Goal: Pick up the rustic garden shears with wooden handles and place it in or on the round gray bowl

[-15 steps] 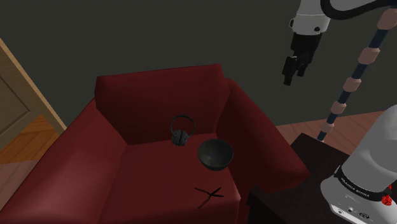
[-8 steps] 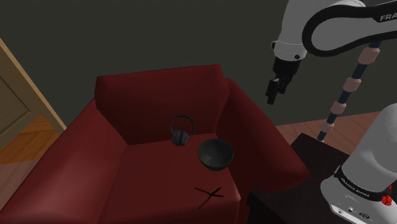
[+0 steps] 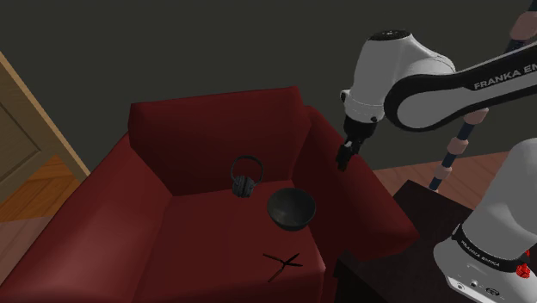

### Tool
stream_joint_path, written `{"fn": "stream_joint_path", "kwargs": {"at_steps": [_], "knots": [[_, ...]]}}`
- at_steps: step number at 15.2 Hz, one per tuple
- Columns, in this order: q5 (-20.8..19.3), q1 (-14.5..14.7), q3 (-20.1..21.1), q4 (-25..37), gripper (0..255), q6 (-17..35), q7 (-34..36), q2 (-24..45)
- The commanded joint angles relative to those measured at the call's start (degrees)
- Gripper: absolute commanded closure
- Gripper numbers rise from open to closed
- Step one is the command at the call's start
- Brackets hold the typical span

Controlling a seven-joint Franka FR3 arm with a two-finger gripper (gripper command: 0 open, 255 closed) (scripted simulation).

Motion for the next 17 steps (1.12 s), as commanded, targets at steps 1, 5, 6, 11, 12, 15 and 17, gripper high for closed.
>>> {"fn": "stream_joint_path", "kwargs": {"at_steps": [1,5,6,11,12,15,17], "knots": [[-0.1,0.6,1.7,-0.7,0,5.3,0.7,3.6],[-1.5,1.3,5.9,-1.2,0,14.9,3.6,11.4],[-2.3,1.2,7.1,-1.1,0,17.3,4.6,13.5],[-11.8,-1.9,14.0,0.9,0,28.1,13.3,25.2],[-15.5,-3.1,15.5,1.7,0,29.8,16.4,27.8],[-31.6,-5.6,18.2,5.1,0,33.3,29.1,36.2],[-43.7,-4.4,17.0,8.4,0,34.0,38.6,42.0]]}}
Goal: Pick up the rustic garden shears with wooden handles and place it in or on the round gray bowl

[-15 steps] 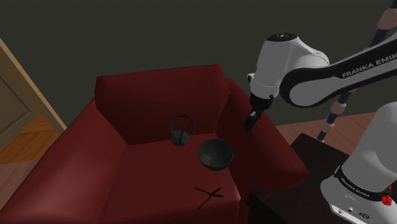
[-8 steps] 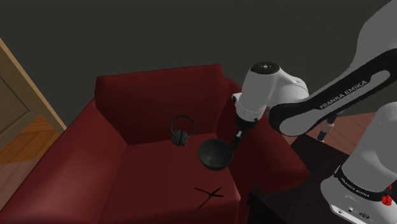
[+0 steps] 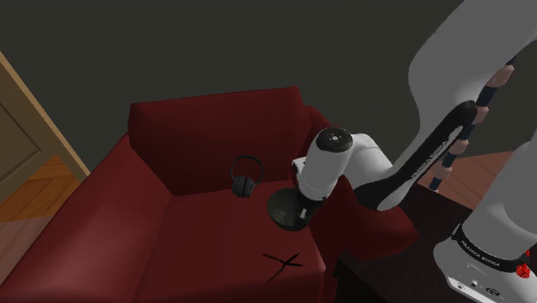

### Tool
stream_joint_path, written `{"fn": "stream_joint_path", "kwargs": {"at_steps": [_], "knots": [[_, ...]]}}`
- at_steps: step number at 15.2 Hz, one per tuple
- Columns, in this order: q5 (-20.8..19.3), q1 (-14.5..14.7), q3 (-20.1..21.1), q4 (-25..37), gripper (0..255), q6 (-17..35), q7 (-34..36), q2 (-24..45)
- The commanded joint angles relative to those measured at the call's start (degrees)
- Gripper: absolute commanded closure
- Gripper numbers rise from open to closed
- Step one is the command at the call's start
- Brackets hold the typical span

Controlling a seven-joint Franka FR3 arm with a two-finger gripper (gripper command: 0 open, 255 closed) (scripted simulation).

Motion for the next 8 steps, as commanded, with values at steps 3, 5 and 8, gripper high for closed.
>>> {"fn": "stream_joint_path", "kwargs": {"at_steps": [3,5,8], "knots": [[-21.9,5.9,-5.0,7.2,0,0.9,17.3,11.4],[-28.8,9.9,-7.7,10.8,0,0.8,23.0,16.1],[-36.9,15.1,-10.8,16.5,0,0.4,29.6,22.8]]}}
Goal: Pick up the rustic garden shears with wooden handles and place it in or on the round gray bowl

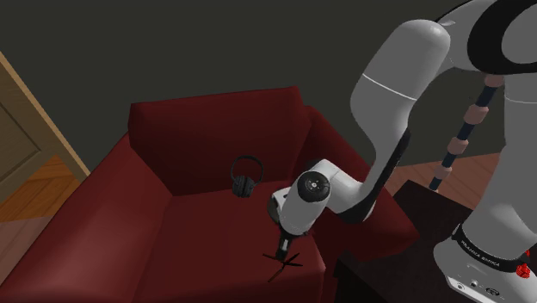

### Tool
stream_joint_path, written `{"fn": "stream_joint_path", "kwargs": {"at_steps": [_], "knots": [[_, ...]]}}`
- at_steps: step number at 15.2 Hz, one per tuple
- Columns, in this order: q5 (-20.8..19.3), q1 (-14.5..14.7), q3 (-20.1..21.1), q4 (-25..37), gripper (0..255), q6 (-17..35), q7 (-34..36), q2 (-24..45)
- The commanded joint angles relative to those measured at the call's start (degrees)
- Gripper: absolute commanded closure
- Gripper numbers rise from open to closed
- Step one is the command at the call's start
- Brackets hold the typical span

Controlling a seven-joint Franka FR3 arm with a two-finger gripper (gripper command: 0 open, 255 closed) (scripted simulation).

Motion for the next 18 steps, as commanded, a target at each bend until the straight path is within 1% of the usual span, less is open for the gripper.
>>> {"fn": "stream_joint_path", "kwargs": {"at_steps": [1,3,4,11,18], "knots": [[-5.4,3.6,-1.7,3.8,0,-0.4,4.7,4.4],[-9.3,6.4,-3.0,7.6,0,-0.8,7.8,8.7],[-10.3,7.1,-3.3,8.7,0,-1.0,8.5,9.8],[-14.9,8.5,-5.8,13.6,0,0.0,12.0,16.0],[-15.3,8.6,-6.0,14.0,0,0.1,12.2,16.5]]}}
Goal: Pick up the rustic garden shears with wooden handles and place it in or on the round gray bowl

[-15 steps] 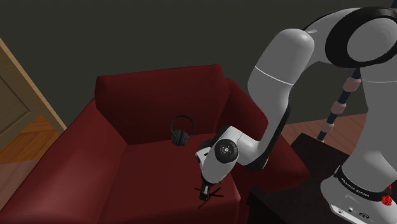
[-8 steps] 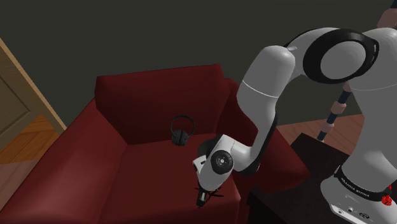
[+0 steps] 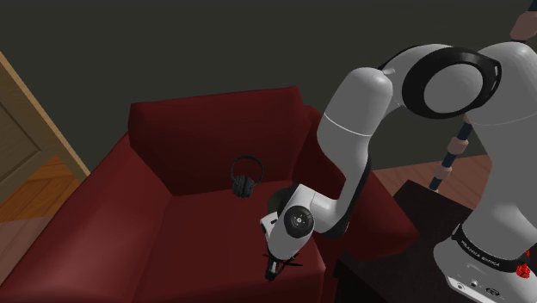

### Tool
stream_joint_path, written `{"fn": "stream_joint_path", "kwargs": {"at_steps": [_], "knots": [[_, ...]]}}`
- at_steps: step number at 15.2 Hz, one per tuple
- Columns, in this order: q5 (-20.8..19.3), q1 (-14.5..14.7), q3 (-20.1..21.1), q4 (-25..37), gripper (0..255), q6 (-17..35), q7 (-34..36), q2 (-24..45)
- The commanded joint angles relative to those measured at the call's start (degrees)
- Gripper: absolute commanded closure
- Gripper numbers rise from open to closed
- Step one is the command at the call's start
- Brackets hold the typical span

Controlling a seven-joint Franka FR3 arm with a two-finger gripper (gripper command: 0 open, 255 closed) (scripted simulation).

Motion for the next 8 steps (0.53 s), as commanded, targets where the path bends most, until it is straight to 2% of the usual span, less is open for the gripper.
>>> {"fn": "stream_joint_path", "kwargs": {"at_steps": [1,2,8], "knots": [[0.0,0.0,0.0,0.0,0,0.0,0.0,0.0],[0.0,0.0,0.0,0.0,255,0.0,0.0,0.0],[0.1,0.0,0.0,0.0,255,0.0,-0.1,0.0]]}}
